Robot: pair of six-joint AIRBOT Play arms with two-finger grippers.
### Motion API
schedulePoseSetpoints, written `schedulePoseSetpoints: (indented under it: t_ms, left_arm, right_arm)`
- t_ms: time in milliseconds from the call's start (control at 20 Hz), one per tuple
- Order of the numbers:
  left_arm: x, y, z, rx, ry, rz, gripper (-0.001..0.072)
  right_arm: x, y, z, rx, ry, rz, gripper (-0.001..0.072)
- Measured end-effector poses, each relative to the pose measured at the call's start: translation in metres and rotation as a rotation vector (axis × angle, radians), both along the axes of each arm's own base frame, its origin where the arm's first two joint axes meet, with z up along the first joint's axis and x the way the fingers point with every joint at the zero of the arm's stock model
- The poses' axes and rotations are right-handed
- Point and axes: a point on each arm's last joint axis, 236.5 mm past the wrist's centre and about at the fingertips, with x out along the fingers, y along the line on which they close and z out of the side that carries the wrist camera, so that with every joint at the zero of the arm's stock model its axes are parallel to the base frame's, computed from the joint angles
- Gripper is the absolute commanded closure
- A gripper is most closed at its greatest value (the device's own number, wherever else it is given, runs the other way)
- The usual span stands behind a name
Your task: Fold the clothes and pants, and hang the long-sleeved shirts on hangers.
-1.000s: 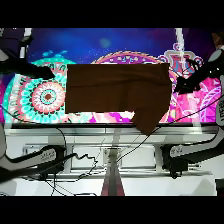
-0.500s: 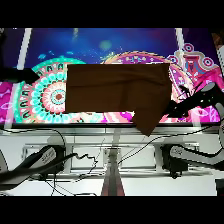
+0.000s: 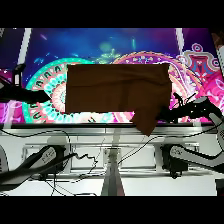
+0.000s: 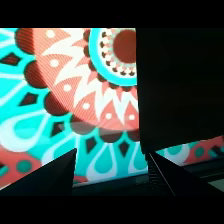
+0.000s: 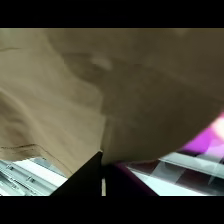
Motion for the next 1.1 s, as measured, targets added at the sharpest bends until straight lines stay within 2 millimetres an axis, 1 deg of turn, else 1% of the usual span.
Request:
schedulePoseSetpoints:
  t_ms: [100,200,300,450,600,650,700,750,850,900,950,1000,1100]
  left_arm:
    - [-0.009,-0.004,-0.013,-0.025,0.025,0.018,0.0253]
    - [-0.016,-0.013,-0.025,-0.069,0.047,0.038,0.0253]
    - [-0.022,-0.027,-0.037,-0.133,0.064,0.069,0.0252]
    - [-0.027,-0.047,-0.056,-0.227,0.08,0.115,0.0253]
    - [-0.034,-0.059,-0.073,-0.284,0.118,0.154,0.0253]
    - [-0.036,-0.063,-0.077,-0.308,0.13,0.164,0.0305]
    - [-0.037,-0.066,-0.08,-0.325,0.139,0.171,0.0527]
    - [-0.038,-0.066,-0.084,-0.325,0.144,0.171,0.0661]
    - [-0.038,-0.068,-0.087,-0.338,0.146,0.177,0.0667]
    - [-0.038,-0.07,-0.087,-0.348,0.147,0.176,0.069]
    - [-0.037,-0.072,-0.087,-0.356,0.146,0.175,0.0695]
    - [-0.037,-0.075,-0.084,-0.369,0.147,0.17,0.0695]
    - [-0.034,-0.084,-0.069,-0.416,0.125,0.136,0.0695]
  right_arm:
    - [0.001,-0.001,0.001,-0.008,-0.025,0.014,0.07]
    - [0.006,-0.004,0.003,-0.028,-0.061,0.017,0.07]
    - [0.02,-0.008,0.004,-0.059,-0.123,-0.013,0.0699]
    - [0.036,-0.01,0.008,-0.073,-0.184,-0.054,0.07]
    - [0.044,-0.009,0.012,-0.065,-0.211,-0.085,0.07]
    - [0.046,-0.006,0.014,-0.054,-0.213,-0.092,0.07]
    - [0.046,-0.005,0.015,-0.046,-0.215,-0.095,0.07]
    - [0.048,-0.004,0.017,-0.042,-0.219,-0.098,0.07]
    - [0.051,-0.004,0.02,-0.036,-0.229,-0.103,0.07]
    - [0.055,-0.004,0.023,-0.034,-0.239,-0.107,0.07]
    - [0.06,-0.005,0.027,-0.03,-0.252,-0.108,0.07]
    - [0.066,-0.005,0.033,-0.026,-0.269,-0.111,0.07]
    - [0.078,-0.008,0.048,-0.031,-0.319,-0.11,0.07]
